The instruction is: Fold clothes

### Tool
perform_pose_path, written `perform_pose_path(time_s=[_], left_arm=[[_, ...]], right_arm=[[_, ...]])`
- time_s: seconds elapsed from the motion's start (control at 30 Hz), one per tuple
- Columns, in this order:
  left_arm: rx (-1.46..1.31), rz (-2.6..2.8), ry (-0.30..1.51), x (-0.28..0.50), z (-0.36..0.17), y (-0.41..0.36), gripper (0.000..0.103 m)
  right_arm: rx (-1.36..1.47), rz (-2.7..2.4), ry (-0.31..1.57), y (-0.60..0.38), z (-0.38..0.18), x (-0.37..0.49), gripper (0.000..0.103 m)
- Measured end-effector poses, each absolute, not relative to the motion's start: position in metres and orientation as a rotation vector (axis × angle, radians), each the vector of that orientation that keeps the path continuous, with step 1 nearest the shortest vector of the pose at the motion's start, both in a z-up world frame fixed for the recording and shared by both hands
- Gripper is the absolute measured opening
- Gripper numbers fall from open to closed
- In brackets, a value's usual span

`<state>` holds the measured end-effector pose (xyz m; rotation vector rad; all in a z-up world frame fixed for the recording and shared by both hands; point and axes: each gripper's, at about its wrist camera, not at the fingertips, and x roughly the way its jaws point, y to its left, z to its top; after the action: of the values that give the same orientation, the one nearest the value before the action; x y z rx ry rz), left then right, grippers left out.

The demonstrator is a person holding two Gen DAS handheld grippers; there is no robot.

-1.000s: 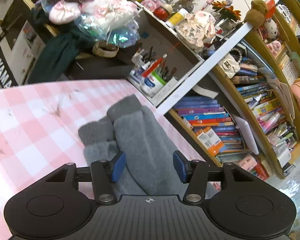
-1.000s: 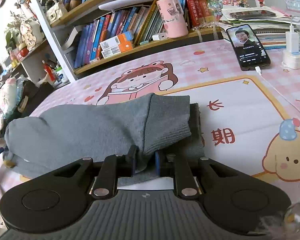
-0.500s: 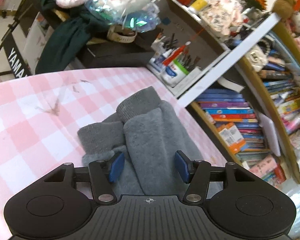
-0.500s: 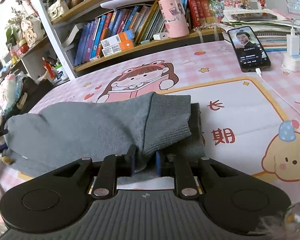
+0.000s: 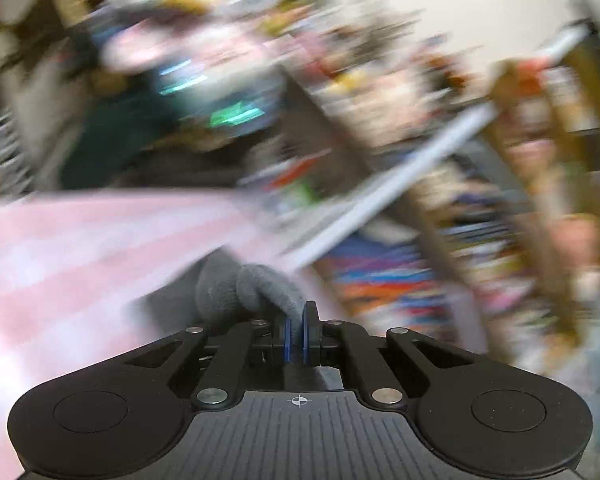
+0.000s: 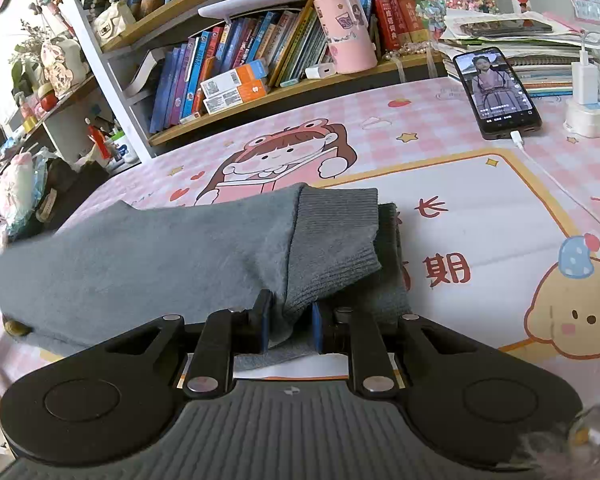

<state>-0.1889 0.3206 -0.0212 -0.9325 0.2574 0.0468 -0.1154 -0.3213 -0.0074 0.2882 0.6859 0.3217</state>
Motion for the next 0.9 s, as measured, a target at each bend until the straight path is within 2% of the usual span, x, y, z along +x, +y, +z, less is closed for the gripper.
perform_pose_path(time_s=[0.13,0.3,0.47,0.57,0.6,0.63,0.67,0.7,0.73,0.77,0.8,0.9], left_arm=[[-0.945,0.068,0.316,-0.18,-0.042,0.321,0.004],[-0.898,0.049,0.295,-0.182,-0.029,0.316,0.005],[-0.892,0.067,0.313,-0.182,-0.03,0.314,0.006],[-0.852,0.092,0.308,-0.187,-0.024,0.312,0.011],[-0.84,0.104,0.303,-0.189,-0.021,0.312,0.014],[-0.829,0.122,0.293,-0.192,-0.019,0.311,0.017],[-0.815,0.148,0.279,-0.195,-0.015,0.311,0.026],[-0.796,0.175,0.259,-0.2,-0.012,0.31,0.036],[-0.777,0.197,0.249,-0.203,-0.009,0.309,0.041],[-0.758,0.218,0.243,-0.205,-0.006,0.309,0.051],[-0.738,0.238,0.237,-0.206,-0.004,0.308,0.056],[-0.735,0.251,0.257,-0.204,-0.006,0.31,0.056]], right_arm=[[0.281,0.345,0.655,-0.321,0.002,-0.118,0.011],[0.28,0.37,0.518,-0.328,0.036,-0.135,0.011],[0.239,0.343,0.711,-0.321,0.004,-0.123,0.011],[0.249,0.346,0.724,-0.323,0.001,-0.12,0.012],[0.251,0.338,0.714,-0.325,0.004,-0.122,0.019],[0.246,0.321,0.7,-0.326,0.008,-0.123,0.034],[0.233,0.293,0.681,-0.326,0.012,-0.125,0.04],[0.218,0.27,0.66,-0.327,0.016,-0.128,0.041],[0.201,0.251,0.637,-0.327,0.02,-0.13,0.042],[0.184,0.232,0.613,-0.327,0.024,-0.132,0.042],[0.157,0.214,0.584,-0.325,0.027,-0.135,0.044],[0.041,0.17,0.482,-0.31,0.034,-0.145,0.051]])
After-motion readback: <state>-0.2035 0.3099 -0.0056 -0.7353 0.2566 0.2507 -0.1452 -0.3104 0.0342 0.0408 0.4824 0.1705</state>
